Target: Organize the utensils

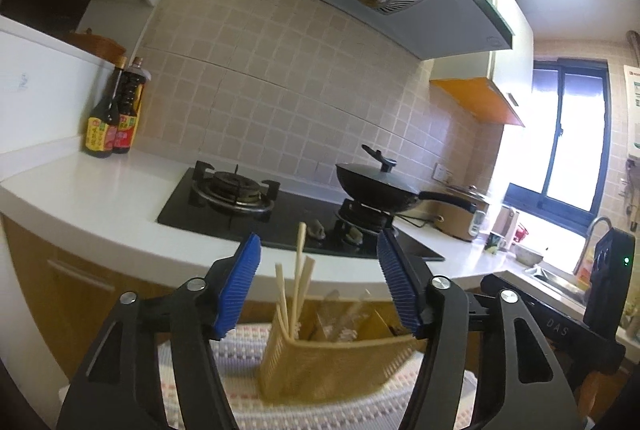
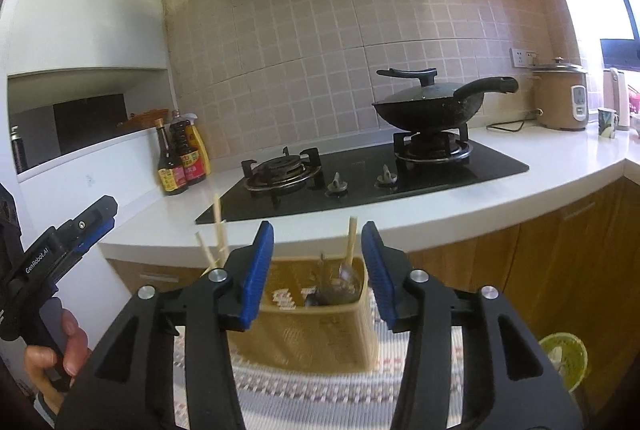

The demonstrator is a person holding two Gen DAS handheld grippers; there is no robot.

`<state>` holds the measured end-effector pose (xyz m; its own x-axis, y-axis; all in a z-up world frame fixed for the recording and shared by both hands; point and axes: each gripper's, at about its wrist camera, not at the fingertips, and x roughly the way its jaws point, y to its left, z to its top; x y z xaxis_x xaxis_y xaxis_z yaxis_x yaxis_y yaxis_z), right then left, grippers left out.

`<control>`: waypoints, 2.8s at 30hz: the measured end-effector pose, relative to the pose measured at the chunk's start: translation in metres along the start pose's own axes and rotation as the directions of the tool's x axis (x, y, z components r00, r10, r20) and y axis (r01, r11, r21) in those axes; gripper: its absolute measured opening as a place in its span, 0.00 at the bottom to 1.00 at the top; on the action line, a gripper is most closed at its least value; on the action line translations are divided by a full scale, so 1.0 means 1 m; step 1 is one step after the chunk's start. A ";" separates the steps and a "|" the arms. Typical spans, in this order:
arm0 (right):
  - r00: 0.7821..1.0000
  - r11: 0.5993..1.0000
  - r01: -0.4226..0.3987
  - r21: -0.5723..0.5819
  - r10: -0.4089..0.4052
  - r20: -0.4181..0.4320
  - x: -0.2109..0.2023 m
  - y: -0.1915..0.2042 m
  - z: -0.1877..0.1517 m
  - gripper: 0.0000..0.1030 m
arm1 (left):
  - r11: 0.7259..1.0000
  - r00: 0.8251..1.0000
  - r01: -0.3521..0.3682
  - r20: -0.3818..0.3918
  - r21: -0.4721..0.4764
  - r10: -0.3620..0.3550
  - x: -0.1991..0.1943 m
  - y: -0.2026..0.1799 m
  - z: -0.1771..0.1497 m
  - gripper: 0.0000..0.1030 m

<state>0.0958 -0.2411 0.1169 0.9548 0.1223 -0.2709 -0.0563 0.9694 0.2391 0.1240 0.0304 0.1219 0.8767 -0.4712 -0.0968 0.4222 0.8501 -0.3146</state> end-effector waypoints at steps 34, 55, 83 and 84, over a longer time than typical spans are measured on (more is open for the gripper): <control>0.987 0.985 0.154 -0.075 -0.156 -0.026 -0.039 0.019 -0.141 0.80 | 0.906 0.920 -0.390 0.044 0.166 0.388 -0.072 -0.017 -0.138 0.92; 0.985 0.982 0.160 -0.096 -0.166 -0.055 -0.032 0.021 -0.143 0.80 | 0.879 0.912 -0.397 0.004 0.265 0.411 -0.058 -0.031 -0.148 0.93; 0.982 0.982 0.157 -0.106 -0.167 -0.086 -0.026 0.023 -0.146 0.83 | 0.887 0.912 -0.384 -0.043 0.257 0.408 -0.052 -0.029 -0.150 0.93; 0.982 0.982 0.157 -0.107 -0.167 -0.085 -0.026 0.023 -0.146 0.83 | 0.887 0.912 -0.384 -0.043 0.257 0.407 -0.052 -0.029 -0.150 0.93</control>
<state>0.0272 -0.1911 -0.0063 0.9223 -0.0233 -0.3857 0.0639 0.9936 0.0927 0.0318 -0.0054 -0.0058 0.9618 -0.0936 -0.2574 0.0971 0.9953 0.0007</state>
